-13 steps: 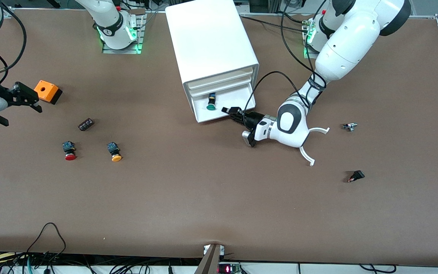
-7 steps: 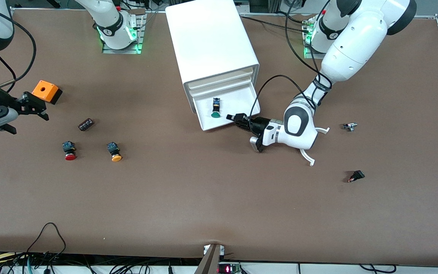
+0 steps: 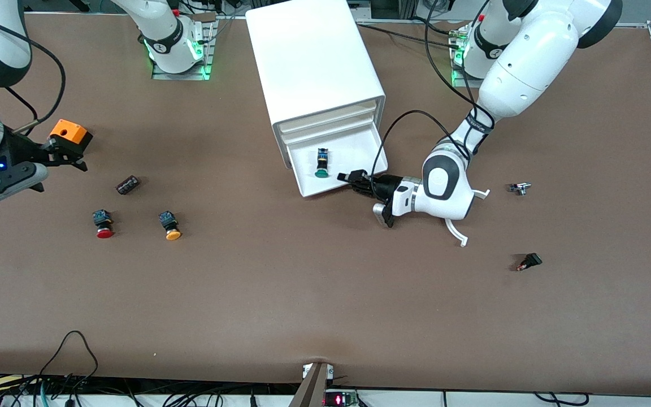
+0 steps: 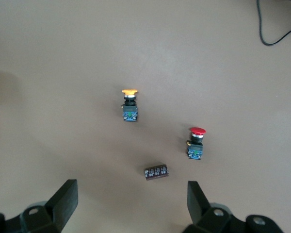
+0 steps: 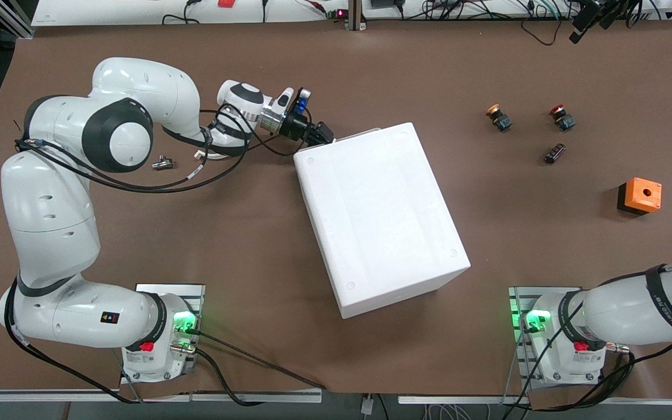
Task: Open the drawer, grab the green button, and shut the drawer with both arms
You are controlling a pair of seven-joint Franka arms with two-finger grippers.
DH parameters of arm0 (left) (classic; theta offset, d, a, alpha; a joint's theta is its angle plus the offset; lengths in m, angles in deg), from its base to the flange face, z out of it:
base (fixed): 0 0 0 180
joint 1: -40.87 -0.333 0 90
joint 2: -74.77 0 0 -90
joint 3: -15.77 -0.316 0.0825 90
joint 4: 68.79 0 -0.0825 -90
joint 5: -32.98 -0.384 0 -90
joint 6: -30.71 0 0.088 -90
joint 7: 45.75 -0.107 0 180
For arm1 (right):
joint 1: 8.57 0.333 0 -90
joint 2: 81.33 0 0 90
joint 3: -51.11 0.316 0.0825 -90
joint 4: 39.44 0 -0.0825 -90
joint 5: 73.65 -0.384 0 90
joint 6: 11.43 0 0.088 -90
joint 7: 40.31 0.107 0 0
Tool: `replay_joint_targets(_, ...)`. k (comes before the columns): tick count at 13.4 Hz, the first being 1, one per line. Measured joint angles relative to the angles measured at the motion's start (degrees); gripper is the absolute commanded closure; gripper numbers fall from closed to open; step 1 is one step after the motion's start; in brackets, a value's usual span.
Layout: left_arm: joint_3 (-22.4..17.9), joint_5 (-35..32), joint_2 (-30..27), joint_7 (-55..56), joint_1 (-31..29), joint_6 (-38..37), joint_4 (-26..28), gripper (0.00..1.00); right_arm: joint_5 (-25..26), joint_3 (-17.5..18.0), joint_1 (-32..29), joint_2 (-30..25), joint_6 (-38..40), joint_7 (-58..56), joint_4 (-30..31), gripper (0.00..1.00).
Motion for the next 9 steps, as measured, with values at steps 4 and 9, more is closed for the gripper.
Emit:
replay_joint_targets(4,-0.88,1.57,-1.93,1.99,-0.15,8.09,-0.01,0.0,-0.13,0.18,4.28,0.09,2.22,0.42,-0.71,0.0)
replay_joint_targets(9,-1.47,-6.51,-8.14,4.01,-4.94,4.73,4.72,0.0,-0.96,0.27,10.25,0.45,2.55,6.45,-1.05,0.0)
